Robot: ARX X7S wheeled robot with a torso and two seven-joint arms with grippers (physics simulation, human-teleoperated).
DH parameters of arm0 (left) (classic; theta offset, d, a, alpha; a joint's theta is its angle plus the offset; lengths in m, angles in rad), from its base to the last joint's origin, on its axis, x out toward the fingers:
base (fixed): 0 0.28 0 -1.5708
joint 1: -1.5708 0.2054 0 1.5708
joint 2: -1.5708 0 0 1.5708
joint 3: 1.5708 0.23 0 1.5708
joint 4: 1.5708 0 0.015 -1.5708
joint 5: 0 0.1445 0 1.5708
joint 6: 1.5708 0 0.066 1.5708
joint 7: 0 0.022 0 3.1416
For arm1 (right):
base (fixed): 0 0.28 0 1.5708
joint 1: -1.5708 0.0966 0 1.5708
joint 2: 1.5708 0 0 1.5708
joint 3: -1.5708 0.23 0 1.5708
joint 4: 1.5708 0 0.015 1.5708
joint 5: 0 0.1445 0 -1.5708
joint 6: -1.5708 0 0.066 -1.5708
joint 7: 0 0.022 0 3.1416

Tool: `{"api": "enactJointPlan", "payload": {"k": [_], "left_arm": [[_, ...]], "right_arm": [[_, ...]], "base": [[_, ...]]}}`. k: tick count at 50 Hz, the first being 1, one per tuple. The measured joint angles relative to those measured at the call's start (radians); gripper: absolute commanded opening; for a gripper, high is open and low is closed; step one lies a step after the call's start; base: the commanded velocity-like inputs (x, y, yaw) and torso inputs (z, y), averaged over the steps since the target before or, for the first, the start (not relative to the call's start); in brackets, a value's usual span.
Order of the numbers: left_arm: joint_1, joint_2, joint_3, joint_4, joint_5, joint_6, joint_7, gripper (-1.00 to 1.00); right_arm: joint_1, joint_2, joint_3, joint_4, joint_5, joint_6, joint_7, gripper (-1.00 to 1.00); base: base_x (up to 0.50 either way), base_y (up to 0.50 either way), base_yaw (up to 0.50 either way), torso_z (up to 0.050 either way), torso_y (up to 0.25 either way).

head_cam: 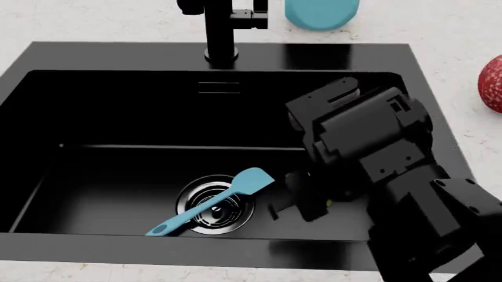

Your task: Pick the corn from the counter and place it in the sink

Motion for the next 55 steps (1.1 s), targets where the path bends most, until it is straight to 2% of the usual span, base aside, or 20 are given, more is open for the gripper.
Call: {"api": "enactJointPlan", "payload": {"k": [18, 19, 26, 37, 45, 55], "left_arm": [[0.007, 0.000, -0.003, -0.018, -0.005, 0.020, 0.002, 1.00], [0.008, 0.000, -0.004, -0.019, -0.005, 0.022, 0.002, 1.00], [0.020, -0.001, -0.008, -0.034, -0.004, 0.047, 0.008, 1.00], [0.025, -0.001, -0.011, -0.030, -0.008, 0.050, 0.005, 1.00], [0.021, -0.002, -0.009, -0.025, -0.013, 0.044, 0.002, 1.00], [0.020, -0.003, -0.002, -0.036, -0.013, 0.054, 0.001, 1.00]], "right_arm": [[-0.027, -0.011, -0.027, 0.010, -0.006, 0.007, -0.021, -1.00], [-0.027, -0.011, -0.027, 0.011, -0.006, 0.007, -0.021, 1.00], [-0.011, -0.004, -0.042, 0.008, -0.060, 0.008, 0.002, 1.00], [-0.009, 0.000, -0.029, -0.005, -0.046, 0.011, 0.006, 1.00], [-0.005, 0.022, 0.031, -0.054, 0.009, 0.016, 0.035, 1.00], [-0.006, 0.092, 0.163, -0.205, 0.109, 0.045, 0.148, 1.00]], "base": [[0.00, 0.00, 0.00, 0.000, 0.001], [0.00, 0.00, 0.00, 0.000, 0.000], [0.00, 0.00, 0.00, 0.000, 0.000], [0.00, 0.00, 0.00, 0.000, 0.000], [0.00, 0.00, 0.00, 0.000, 0.000], [0.00, 0.00, 0.00, 0.000, 0.000]]}}
